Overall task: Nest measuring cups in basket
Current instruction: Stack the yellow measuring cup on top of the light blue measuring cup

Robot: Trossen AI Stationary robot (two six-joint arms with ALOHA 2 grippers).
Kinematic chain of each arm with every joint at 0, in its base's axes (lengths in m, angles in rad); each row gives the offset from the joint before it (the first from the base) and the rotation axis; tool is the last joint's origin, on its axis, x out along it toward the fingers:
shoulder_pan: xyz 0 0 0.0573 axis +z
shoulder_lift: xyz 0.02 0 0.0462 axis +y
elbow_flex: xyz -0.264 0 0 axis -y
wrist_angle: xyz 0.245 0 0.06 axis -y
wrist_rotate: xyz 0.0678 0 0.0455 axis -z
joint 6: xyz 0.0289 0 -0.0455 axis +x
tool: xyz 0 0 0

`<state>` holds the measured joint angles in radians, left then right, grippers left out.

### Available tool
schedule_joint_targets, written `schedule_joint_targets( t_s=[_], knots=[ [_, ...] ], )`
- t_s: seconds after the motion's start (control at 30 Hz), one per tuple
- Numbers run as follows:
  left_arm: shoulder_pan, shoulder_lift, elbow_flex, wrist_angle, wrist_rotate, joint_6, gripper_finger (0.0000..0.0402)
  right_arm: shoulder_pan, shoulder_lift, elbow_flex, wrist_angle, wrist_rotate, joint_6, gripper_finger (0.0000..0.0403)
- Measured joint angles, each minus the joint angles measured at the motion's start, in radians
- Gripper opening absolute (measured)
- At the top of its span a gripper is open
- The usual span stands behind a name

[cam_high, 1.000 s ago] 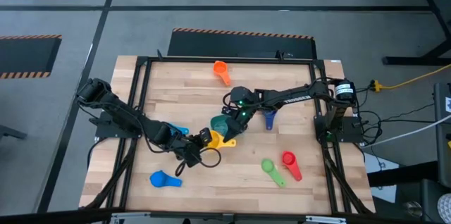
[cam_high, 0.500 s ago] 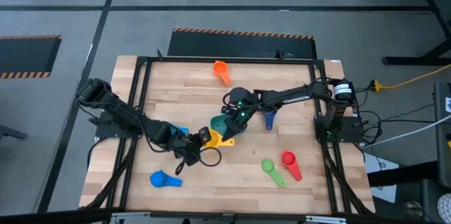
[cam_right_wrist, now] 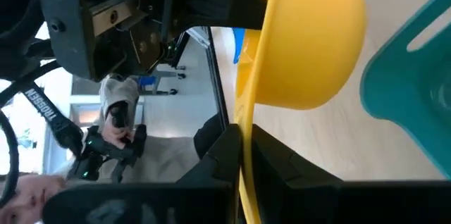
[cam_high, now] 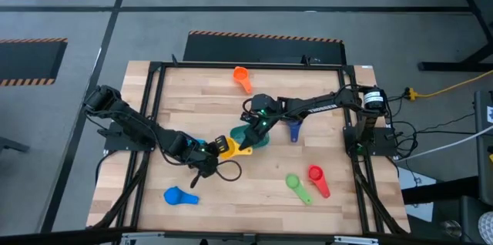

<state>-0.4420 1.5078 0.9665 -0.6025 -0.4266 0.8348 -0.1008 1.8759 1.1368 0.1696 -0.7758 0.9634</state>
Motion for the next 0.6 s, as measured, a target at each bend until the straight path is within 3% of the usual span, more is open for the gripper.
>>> schedule_joint_targets(
  t_s=[0.37, 0.6],
  knots=[
    [-0.058, 0.003, -0.002, -0.015, 0.047, -0.038, 0.0001, -0.055, 0.0, -0.001, -0.015, -0.363, 0.048, 0.0027],
    [-0.086, -0.002, -0.003, -0.015, 0.033, -0.151, 0.0, -0.06, -0.001, -0.001, -0.009, -0.452, 0.012, 0.0027]
  ],
)
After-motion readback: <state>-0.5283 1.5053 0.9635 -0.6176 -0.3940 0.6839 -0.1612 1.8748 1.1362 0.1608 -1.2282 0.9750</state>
